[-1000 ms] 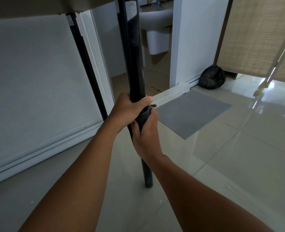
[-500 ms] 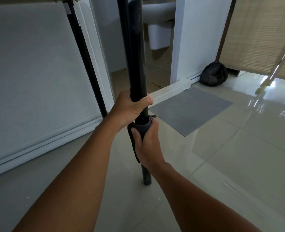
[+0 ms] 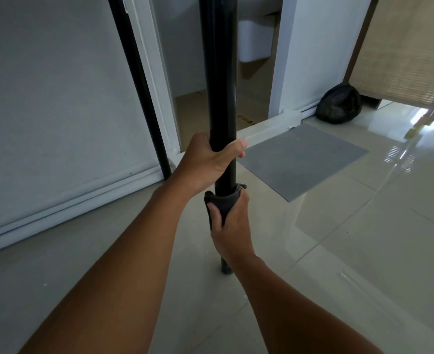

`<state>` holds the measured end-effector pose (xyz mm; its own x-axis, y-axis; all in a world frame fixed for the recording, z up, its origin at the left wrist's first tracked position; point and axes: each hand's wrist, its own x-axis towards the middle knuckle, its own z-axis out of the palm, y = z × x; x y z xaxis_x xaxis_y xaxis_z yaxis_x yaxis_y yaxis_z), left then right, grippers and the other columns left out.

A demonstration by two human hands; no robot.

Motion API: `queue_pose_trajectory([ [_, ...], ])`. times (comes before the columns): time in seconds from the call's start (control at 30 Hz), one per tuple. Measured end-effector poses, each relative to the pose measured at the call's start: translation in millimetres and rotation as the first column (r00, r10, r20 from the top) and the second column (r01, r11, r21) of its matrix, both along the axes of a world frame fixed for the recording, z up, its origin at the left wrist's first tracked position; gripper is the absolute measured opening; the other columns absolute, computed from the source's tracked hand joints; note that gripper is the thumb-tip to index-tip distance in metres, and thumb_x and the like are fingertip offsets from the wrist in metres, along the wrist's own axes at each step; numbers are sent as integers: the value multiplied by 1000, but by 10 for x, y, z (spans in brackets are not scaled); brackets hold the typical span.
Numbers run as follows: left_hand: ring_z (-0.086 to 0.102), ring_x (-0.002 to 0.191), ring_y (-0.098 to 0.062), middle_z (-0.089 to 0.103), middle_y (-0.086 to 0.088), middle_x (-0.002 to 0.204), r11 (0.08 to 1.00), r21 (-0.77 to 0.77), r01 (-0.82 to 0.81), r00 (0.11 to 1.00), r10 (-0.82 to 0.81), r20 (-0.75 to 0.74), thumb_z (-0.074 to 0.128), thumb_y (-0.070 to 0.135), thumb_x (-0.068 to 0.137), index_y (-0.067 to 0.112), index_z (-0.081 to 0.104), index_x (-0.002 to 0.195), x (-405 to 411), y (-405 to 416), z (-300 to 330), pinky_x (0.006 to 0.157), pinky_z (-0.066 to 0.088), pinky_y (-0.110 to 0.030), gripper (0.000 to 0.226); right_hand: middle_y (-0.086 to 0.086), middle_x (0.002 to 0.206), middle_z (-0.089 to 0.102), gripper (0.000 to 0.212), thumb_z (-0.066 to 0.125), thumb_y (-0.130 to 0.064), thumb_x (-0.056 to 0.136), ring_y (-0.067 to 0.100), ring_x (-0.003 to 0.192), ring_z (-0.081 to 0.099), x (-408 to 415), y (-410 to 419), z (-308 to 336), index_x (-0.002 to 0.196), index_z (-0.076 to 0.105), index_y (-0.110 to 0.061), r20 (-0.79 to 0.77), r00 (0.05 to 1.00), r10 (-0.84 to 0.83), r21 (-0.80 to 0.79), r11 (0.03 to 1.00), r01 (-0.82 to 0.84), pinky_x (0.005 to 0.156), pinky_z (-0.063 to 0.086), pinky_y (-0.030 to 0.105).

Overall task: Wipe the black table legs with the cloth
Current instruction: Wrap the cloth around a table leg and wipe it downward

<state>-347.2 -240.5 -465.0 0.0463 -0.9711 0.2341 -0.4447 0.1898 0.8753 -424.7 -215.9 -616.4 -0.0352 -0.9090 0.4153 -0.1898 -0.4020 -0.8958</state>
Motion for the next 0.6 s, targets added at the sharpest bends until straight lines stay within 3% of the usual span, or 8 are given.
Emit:
queue_pose_trajectory([
  [0.1, 70, 91, -12, 76, -6, 97, 1000, -15, 5, 1000, -5, 10, 66, 39, 93, 14, 79, 85, 12, -21, -11, 72, 52, -19, 30, -1, 121, 51, 47, 63, -26, 95, 4, 110, 54, 39, -27, 90, 132, 35, -21, 71, 997, 13, 12, 1000, -14, 93, 48, 17],
  [0.27, 69, 78, -2, 77, 0, 87, 1000, -10, -9, 1000, 9, 14, 66, 39, 89, 16, 79, 82, 13, -49, -8, 68, 53, -14, 27, 3, 122, 52, 53, 64, -33, 94, 10, 107, 56, -8, -161, 278, 135, 34, -18, 42, 999, 10, -98, 995, -6, 85, 50, 13],
  [0.37, 68, 79, -4, 75, -3, 88, 1000, -14, -24, 1000, 24, 12, 68, 37, 89, 15, 79, 81, 3, -37, -12, 62, 48, -11, 26, -1, 122, 51, 52, 67, -27, 94, 5, 110, 55, -36, -85, 77, 135, 34, -22, -11, 1000, 19, -49, 999, -19, 89, 52, 18],
  [0.5, 64, 80, -3, 72, -7, 92, 1000, -19, -14, 999, 14, 29, 67, 35, 91, 11, 78, 83, -8, -27, -20, 59, 47, -7, 28, -14, 119, 48, 53, 65, -26, 95, -18, 112, 47, -43, 11, -192, 127, 26, -40, -22, 999, 41, 61, 997, -39, 91, 38, 3],
  [0.6, 66, 81, -2, 75, -4, 91, 999, -32, -13, 1000, 14, 23, 67, 35, 92, 12, 79, 82, -3, -27, -34, 62, 49, -8, 28, -5, 122, 50, 46, 63, -30, 95, -8, 112, 50, -15, -19, -136, 127, 30, -35, 39, 998, 54, 93, 994, -57, 91, 44, 14],
])
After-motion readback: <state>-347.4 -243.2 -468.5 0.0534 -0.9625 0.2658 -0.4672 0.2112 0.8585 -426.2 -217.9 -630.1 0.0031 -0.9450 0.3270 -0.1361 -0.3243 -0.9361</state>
